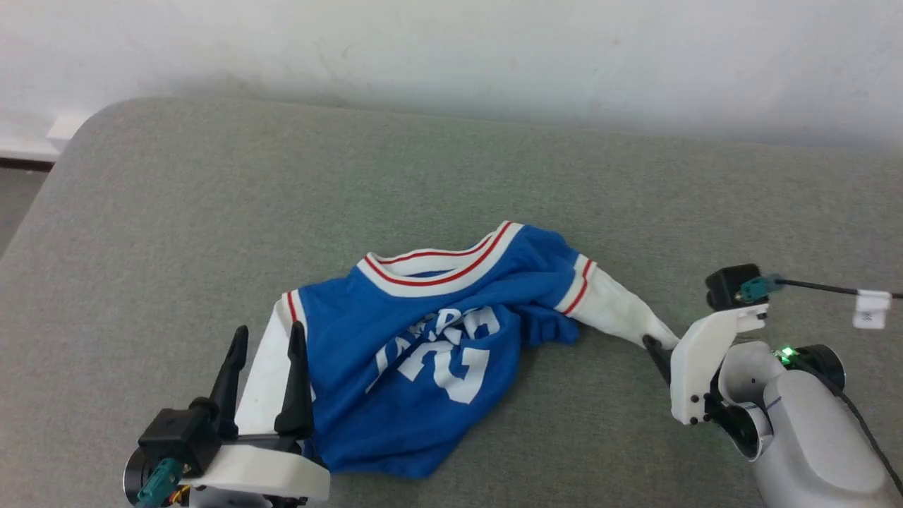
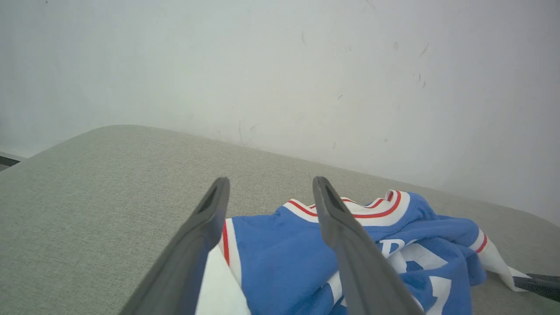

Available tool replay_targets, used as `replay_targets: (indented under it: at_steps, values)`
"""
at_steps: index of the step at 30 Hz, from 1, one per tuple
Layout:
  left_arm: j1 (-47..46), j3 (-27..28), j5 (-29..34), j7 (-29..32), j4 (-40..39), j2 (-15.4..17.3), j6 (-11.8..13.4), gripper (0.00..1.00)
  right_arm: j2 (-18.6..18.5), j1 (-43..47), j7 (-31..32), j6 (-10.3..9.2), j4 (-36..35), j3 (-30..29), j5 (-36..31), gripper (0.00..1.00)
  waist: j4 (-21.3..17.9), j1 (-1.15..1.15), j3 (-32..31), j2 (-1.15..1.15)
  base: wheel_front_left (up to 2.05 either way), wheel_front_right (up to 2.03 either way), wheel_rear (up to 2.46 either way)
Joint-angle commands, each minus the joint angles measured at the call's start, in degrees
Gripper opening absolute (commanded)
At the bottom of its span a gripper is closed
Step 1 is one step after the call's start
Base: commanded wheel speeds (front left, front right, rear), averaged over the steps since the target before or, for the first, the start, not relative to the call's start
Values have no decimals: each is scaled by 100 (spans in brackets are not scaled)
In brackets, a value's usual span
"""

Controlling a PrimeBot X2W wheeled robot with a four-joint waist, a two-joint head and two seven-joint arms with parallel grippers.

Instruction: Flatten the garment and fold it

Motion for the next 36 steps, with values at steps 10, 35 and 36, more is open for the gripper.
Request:
replay_targets:
  at_steps: [10, 35, 36]
  values:
    - [-139, 85, 101, -31, 118, -64, -79, 100, -133, -394, 1168, -4, 846, 847, 1002, 0, 175, -1, 69, -1, 0, 0, 0]
    - [258, 249, 48, 177, 327, 135, 54, 100, 245, 3131, 637, -4, -2882, -2522, 92, 0, -752, -1, -327, -1, 0, 0, 0]
    - [262, 246, 47, 213, 350, 154, 54, 100, 277, 3143, 542, -4, -2846, -2475, 69, 9, -768, -1, -331, -1, 0, 0, 0]
